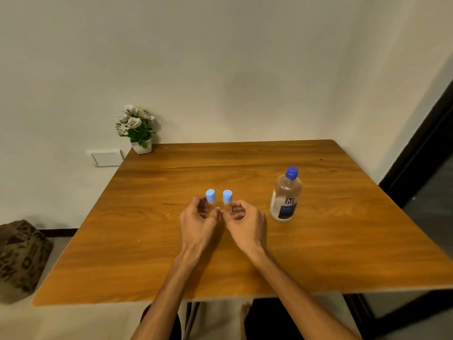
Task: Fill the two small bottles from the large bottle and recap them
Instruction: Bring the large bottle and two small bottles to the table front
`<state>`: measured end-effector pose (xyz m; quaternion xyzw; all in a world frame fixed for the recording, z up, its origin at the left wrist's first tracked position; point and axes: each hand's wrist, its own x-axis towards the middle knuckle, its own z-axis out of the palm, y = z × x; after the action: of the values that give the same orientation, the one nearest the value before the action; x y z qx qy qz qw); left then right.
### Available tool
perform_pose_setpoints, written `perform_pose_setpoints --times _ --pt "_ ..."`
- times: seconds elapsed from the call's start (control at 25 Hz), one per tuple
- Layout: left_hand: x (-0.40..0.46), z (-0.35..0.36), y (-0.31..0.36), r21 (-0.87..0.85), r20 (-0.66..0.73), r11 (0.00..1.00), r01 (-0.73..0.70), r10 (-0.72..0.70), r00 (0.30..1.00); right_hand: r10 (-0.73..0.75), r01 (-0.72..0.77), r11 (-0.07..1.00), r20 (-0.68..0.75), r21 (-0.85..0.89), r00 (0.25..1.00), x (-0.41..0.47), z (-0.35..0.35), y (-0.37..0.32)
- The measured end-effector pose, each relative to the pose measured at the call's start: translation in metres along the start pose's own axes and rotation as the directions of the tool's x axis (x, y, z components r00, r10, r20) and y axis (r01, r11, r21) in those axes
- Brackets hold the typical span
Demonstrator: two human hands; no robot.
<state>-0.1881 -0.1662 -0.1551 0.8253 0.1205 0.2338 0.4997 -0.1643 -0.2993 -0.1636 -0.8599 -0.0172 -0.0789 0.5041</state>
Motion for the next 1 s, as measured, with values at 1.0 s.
perform_pose_setpoints --times 1.0 --pt "-0.046 0.010 0.001 0.057 -0.243 0.998 0.040 -0.025 0.970 0.073 -0.053 0.995 -0.275 0.080 0.959 -0.020 -0.051 0.025"
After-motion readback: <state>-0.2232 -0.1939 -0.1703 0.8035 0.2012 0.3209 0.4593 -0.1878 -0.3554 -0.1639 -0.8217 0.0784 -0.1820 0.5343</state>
